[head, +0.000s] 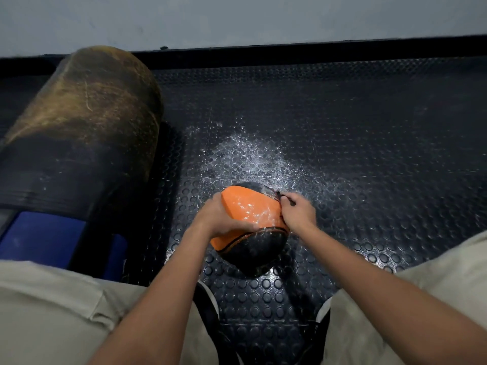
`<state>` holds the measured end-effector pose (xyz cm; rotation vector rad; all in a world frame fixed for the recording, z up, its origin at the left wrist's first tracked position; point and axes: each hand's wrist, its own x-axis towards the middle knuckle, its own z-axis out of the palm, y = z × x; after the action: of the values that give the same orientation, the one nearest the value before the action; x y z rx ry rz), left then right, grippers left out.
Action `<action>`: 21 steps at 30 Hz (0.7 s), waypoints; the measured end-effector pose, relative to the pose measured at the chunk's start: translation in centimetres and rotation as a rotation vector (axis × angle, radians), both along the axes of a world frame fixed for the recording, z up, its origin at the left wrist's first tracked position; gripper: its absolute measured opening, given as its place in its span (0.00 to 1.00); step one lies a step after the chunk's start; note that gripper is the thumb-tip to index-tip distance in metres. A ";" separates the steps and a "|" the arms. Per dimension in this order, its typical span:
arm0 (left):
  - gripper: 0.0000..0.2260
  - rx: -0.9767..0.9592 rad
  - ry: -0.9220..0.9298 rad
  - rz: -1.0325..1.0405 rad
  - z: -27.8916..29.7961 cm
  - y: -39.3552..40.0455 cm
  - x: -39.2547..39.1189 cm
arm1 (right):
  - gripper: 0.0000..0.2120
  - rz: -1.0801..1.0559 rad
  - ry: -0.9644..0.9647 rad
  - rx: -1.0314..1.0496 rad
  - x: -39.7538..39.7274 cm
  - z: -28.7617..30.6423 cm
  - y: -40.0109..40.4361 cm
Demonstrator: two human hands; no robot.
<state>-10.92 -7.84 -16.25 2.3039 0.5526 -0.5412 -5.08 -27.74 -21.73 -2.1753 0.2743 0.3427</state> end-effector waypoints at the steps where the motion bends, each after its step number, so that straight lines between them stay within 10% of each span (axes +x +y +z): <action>1: 0.59 0.001 0.014 -0.011 0.0 0.2 0.1 | 0.13 0.028 -0.047 0.001 -0.1 0.3 0.5; 21: 0.60 -0.143 0.127 -0.056 1.2 0.9 -0.1 | 0.13 0.208 -0.160 -0.008 0.0 1.0 1.3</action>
<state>-11.06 -6.97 -15.02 2.1654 0.4946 -0.7338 -5.07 -26.40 -20.73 -2.2302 -0.0410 0.2811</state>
